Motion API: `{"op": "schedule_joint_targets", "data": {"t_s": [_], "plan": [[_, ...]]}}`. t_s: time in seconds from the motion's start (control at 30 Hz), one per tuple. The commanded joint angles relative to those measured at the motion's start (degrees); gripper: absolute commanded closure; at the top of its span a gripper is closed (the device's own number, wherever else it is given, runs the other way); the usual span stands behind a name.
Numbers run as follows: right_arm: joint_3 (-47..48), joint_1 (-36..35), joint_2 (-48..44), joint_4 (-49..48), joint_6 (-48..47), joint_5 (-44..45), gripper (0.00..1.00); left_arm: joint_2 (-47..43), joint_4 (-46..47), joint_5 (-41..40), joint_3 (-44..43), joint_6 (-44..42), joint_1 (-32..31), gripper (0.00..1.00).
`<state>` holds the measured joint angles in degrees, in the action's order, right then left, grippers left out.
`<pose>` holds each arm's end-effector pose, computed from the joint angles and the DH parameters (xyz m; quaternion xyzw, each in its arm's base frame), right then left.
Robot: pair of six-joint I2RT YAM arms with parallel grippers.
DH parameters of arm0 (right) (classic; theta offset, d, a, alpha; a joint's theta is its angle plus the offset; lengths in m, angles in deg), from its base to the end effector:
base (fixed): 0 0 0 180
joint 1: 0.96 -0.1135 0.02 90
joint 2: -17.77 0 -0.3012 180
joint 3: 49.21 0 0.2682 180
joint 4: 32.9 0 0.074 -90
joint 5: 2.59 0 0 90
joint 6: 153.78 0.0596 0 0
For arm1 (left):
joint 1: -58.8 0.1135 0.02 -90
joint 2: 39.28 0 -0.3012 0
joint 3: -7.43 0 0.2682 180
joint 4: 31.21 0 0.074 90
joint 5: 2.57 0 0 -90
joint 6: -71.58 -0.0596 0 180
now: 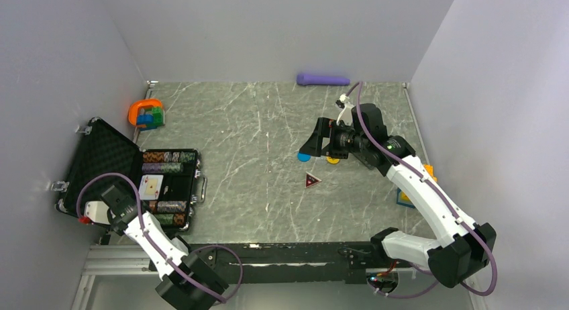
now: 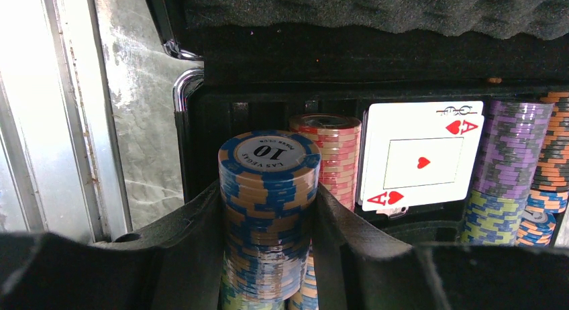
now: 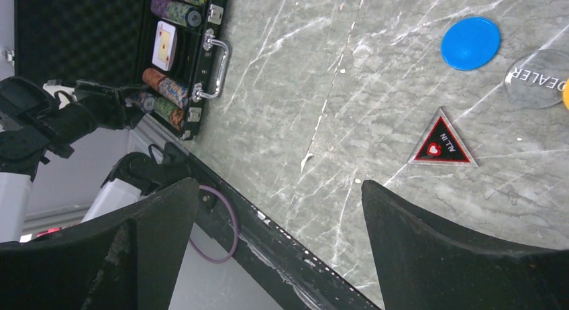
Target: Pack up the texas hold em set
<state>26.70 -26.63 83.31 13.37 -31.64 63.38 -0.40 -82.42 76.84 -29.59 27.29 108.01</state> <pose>0.2267 0.1359 0.3606 -0.0454 0.8751 0.3773 0.2998 0.0788 0.1080 0.1879 -0.7157 0.6170 0.0971 0.3126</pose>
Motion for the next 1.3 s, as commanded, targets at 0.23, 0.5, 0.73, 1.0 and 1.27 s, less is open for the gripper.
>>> {"op": "schedule_joint_targets", "data": {"t_s": [0.23, 0.5, 0.73, 1.0, 1.27], "plan": [[0.39, 0.12, -0.63, -0.38, -0.85, 0.62, 0.05, -0.42, 2.60, 0.46, -0.91, -0.25, 0.45, 0.41], [0.28, 0.19, -0.89, -0.12, -0.94, 0.88, 0.05, -1.41, 2.04, -0.48, -1.31, -0.44, 0.45, 0.26], [0.37, 0.18, -1.11, -0.12, -0.94, 0.96, 0.05, -3.21, 2.28, 0.06, -3.03, -3.76, 0.38, 0.24], [0.54, 0.25, -1.64, -0.34, -1.21, 1.79, 0.05, -4.78, 2.76, 4.43, -6.16, -9.62, -4.42, 0.06], [1.14, 0.08, -0.79, 5.23, -6.71, 14.45, 0.06, -1.07, 3.90, 4.90, -15.48, -21.83, -21.44, 0.01]]}}
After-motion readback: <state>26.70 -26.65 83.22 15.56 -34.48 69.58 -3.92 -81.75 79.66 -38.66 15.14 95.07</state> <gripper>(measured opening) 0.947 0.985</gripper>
